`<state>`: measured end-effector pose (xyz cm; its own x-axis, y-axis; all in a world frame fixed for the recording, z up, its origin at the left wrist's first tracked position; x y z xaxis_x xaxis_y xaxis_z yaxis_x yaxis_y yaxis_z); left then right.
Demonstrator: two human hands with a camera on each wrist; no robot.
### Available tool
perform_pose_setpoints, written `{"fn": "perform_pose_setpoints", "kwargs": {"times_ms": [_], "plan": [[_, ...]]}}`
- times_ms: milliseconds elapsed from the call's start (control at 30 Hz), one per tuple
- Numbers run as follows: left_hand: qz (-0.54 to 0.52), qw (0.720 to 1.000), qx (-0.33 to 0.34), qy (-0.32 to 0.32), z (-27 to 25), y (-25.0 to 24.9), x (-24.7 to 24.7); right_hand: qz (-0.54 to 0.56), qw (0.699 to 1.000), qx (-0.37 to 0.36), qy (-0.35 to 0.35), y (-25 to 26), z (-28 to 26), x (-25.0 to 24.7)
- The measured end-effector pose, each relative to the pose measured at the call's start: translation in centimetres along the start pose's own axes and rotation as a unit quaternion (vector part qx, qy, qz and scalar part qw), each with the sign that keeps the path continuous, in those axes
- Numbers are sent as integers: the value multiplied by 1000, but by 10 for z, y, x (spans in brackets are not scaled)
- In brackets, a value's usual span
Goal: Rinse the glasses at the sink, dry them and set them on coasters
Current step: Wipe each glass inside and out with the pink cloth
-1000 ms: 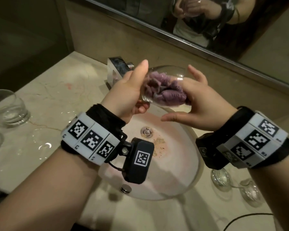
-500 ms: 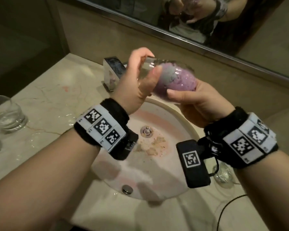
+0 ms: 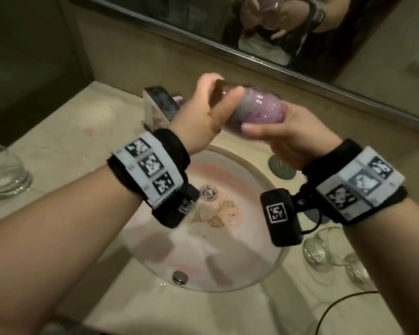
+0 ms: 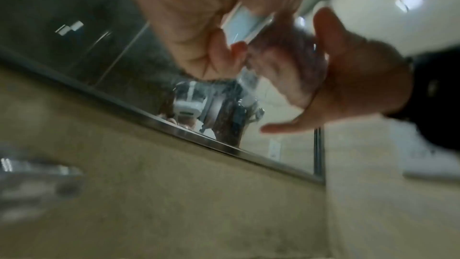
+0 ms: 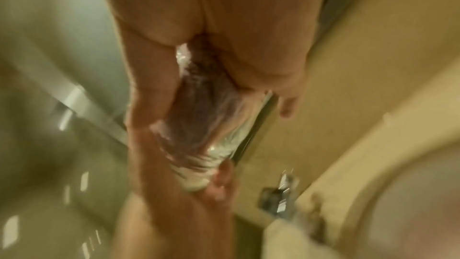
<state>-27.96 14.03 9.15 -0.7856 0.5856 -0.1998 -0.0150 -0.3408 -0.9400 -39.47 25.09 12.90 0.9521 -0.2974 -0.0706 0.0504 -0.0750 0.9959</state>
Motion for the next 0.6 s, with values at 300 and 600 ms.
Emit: {"fn": "perform_pose_setpoints", "kwargs": {"times_ms": [300,600], "plan": [[-166,973,-75,139,3,-1,-9,-97,993,-43,-56,13,-5,-13],[39,993,112,8,-3,-11,5,60,997,23,33,7,-4,-21]]}}
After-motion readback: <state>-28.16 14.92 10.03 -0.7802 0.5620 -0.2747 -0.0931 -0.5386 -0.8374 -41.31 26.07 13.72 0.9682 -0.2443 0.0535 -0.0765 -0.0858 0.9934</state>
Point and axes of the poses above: each hand's wrist, its own z-axis towards the middle knuckle, its own x-axis out of the palm, y = z × x, the point moved 1 cm from there along z, towards the middle knuckle, and after that the axes turned 6 degrees about -y, right-handed, at the moved point
